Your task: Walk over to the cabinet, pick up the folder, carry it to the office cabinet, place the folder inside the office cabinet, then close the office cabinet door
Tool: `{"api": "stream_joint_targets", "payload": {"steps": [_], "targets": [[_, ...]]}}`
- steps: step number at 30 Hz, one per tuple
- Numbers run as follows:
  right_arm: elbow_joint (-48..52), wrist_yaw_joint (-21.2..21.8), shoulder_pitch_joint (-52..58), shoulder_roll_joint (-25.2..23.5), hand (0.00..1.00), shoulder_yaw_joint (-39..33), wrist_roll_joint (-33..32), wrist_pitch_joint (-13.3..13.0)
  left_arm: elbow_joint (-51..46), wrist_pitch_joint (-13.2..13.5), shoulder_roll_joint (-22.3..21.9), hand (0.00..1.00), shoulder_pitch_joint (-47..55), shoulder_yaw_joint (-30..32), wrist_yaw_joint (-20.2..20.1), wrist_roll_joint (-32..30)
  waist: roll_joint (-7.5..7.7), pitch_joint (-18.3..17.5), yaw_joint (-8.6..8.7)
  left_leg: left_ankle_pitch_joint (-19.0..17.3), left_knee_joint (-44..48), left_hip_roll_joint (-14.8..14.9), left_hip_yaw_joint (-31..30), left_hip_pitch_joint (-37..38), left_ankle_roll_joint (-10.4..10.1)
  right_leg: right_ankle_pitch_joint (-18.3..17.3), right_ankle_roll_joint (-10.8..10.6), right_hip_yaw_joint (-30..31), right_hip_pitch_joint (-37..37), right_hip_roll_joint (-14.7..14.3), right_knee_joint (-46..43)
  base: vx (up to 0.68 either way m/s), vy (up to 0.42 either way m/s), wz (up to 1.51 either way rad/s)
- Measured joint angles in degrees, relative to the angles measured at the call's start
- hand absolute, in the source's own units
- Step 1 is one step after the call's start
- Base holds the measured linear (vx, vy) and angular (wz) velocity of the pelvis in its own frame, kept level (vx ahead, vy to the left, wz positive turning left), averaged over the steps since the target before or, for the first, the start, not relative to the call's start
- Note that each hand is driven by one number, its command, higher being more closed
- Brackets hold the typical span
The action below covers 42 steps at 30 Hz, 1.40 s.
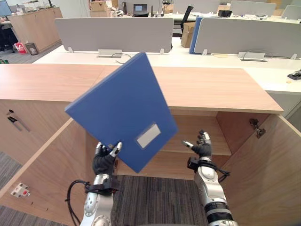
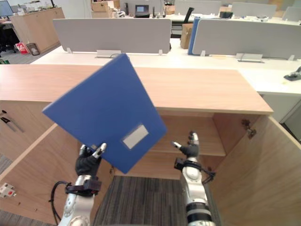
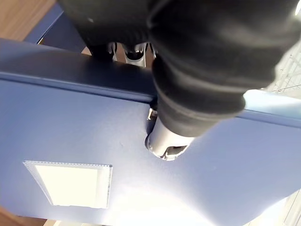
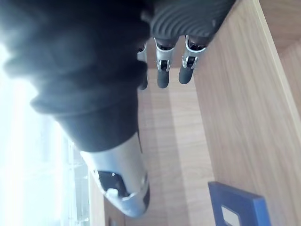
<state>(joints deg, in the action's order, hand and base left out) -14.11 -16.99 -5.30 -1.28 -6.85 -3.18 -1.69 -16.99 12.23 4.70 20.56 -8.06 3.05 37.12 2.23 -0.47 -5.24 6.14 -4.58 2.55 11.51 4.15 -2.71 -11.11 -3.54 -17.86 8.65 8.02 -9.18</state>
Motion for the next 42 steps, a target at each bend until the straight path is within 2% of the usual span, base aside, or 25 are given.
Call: {"api": "stream_joint_targets", "payload": {"steps": [5, 9, 15, 21, 26, 32, 40, 41, 42], "targets": [[9.62, 0.95, -1.89, 1.29, 0.00, -0.49, 2.41, -0.92, 0.00, -0.01, -0.10, 1.00, 0.03, 1.57, -0.27, -4.46, 0.07, 0.13, 0.37, -0.20, 0.55, -0.11, -0.68, -0.10, 0.23, 0.01, 0.02, -0.26, 0.40, 0.04, 0.10, -0.01, 0.000, 0.04], [11.71, 2.31, -7.52, 4.93, 0.00, -0.47, 4.53, -2.35, -0.02, -0.01, -0.18, 1.00, 0.04, 4.94, -1.07, -6.35, 0.04, 0.39, 0.92, -0.30, 0.98, -0.10, -1.06, -0.35, 0.32, 0.01, 0.01, -0.26, 0.46, -0.01, 0.07, -0.04, 0.001, 0.03], [12.33, 3.94, -11.68, 8.52, 0.00, 1.02, 4.65, -2.59, -0.55, 0.06, -0.61, 1.00, 0.08, 8.48, -1.06, -8.33, -0.10, 1.48, 1.03, -0.34, 1.60, -0.13, -1.43, -1.19, 0.38, 0.04, 0.05, -0.36, 0.16, -0.02, 0.09, -0.02, 0.000, 0.04], [11.96, 9.35, -16.46, 10.42, 0.00, 11.03, 3.23, -3.09, -0.55, 0.06, -0.81, 1.00, -0.02, 5.94, -1.32, -8.53, -0.21, 1.74, 1.18, -0.52, 1.68, -0.18, -1.44, -1.32, 0.39, 0.11, 0.13, -0.36, 0.18, -0.03, 0.31, 0.00, 0.000, 0.00], [7.61, 14.60, -23.05, 10.01, 0.00, 22.66, -3.57, -4.51, -0.56, 0.06, -0.15, 1.00, -0.24, 0.22, -2.47, -8.23, -0.25, 1.76, 0.99, -0.62, 1.71, -0.33, -1.74, -1.32, 0.53, 0.16, 0.21, -0.36, 0.36, 0.06, 0.35, -0.01, 0.003, 0.03], [4.43, 16.42, -26.72, 11.27, 0.00, 25.14, -7.48, -4.59, -0.55, 0.75, 0.93, 1.00, -0.07, 0.35, -2.46, -7.31, -0.40, 1.86, 0.27, -0.64, 1.86, -0.38, -1.92, -1.35, 0.57, 0.16, 0.21, -0.36, 0.47, 0.09, 0.37, -0.02, 0.002, 0.01], [1.05, 18.52, -35.88, 17.17, 0.00, 32.02, -9.35, -4.61, -0.55, 1.79, 1.47, 1.00, 0.92, -0.66, -2.48, -5.66, -0.88, 1.78, 0.29, -0.61, 2.00, -0.33, -2.09, -1.78, 0.54, 0.16, 0.22, -0.40, 0.30, -0.04, 0.65, -0.01, 0.000, 0.00], [1.05, 19.18, -37.05, 18.81, 1.00, 33.56, -9.90, -4.62, -0.55, 1.79, 1.88, 1.00, 1.18, -0.94, -2.48, -5.57, -0.89, 1.78, 0.29, -0.61, 2.00, -0.35, -2.19, -1.87, 0.54, 0.17, 0.23, -0.46, 0.28, -0.04, 0.70, 0.00, -0.001, 0.04], [1.05, 19.67, -37.71, 20.01, 1.00, 34.53, -10.95, -4.63, -0.55, 1.78, 2.34, 1.00, 1.35, -1.18, -2.48, -5.58, -0.89, 1.78, 0.31, -0.61, 2.00, -0.36, -2.24, -1.89, 0.54, 0.17, 0.23, -0.48, 0.29, -0.04, 0.73, 0.00, 0.000, 0.04]]}}
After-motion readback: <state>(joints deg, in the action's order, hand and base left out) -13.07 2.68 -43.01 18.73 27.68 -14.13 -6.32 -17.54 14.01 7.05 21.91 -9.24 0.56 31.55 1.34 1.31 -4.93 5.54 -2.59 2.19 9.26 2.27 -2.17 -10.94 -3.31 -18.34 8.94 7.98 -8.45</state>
